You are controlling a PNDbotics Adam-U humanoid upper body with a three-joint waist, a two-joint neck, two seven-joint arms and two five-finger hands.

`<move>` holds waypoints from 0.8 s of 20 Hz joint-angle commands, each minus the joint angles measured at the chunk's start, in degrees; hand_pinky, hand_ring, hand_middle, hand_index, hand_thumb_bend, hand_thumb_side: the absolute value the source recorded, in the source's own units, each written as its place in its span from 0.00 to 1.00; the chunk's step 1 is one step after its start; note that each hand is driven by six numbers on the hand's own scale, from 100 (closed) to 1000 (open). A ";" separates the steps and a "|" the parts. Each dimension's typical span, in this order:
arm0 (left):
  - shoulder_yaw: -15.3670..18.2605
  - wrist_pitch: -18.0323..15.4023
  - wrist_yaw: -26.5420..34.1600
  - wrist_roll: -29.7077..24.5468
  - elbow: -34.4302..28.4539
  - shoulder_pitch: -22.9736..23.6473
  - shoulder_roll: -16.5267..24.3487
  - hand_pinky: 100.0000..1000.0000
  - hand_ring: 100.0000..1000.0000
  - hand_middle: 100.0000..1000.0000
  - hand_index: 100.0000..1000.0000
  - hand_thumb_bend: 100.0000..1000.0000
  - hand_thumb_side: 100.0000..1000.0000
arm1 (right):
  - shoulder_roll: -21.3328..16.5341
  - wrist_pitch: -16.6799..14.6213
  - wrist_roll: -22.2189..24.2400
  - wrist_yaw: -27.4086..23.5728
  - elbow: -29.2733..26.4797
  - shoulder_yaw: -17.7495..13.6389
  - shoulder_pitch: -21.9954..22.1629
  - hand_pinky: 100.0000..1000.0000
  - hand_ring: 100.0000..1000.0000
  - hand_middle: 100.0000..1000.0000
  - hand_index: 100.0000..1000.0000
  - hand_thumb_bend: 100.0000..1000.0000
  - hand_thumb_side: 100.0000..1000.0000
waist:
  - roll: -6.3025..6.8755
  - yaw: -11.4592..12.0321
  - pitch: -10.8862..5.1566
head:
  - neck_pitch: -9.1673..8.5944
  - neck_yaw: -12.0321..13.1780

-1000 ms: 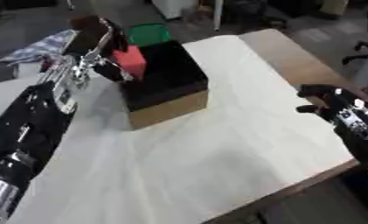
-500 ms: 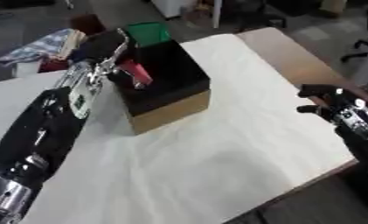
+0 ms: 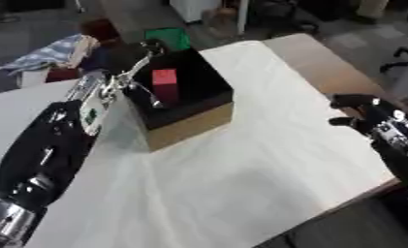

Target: Pick up objects on the table and place them in the box.

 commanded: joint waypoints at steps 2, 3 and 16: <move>-0.54 -0.49 3.87 -0.04 -3.82 -0.52 2.85 0.69 0.76 0.75 0.78 0.79 0.06 | -0.64 -0.15 0.02 -0.39 -0.97 -0.25 -0.17 0.77 1.00 0.72 0.82 0.00 0.67 | -0.84 0.92 -1.48 | 0.16 -0.33; -0.73 -0.44 5.32 0.06 -4.83 -0.31 3.42 0.67 0.73 0.71 0.76 0.79 0.06 | -0.69 -0.16 -0.03 -0.37 -0.94 -0.31 -0.03 0.77 1.00 0.72 0.82 0.00 0.67 | -0.92 1.29 -1.63 | 0.37 -0.41; -0.17 5.68 25.69 1.33 -23.04 5.80 14.09 0.58 0.62 0.57 0.69 0.79 0.06 | -1.06 -0.52 -1.21 -0.11 -0.81 -1.55 2.18 0.77 1.00 0.72 0.82 0.00 0.66 | -2.18 7.45 -3.00 | 2.83 -1.18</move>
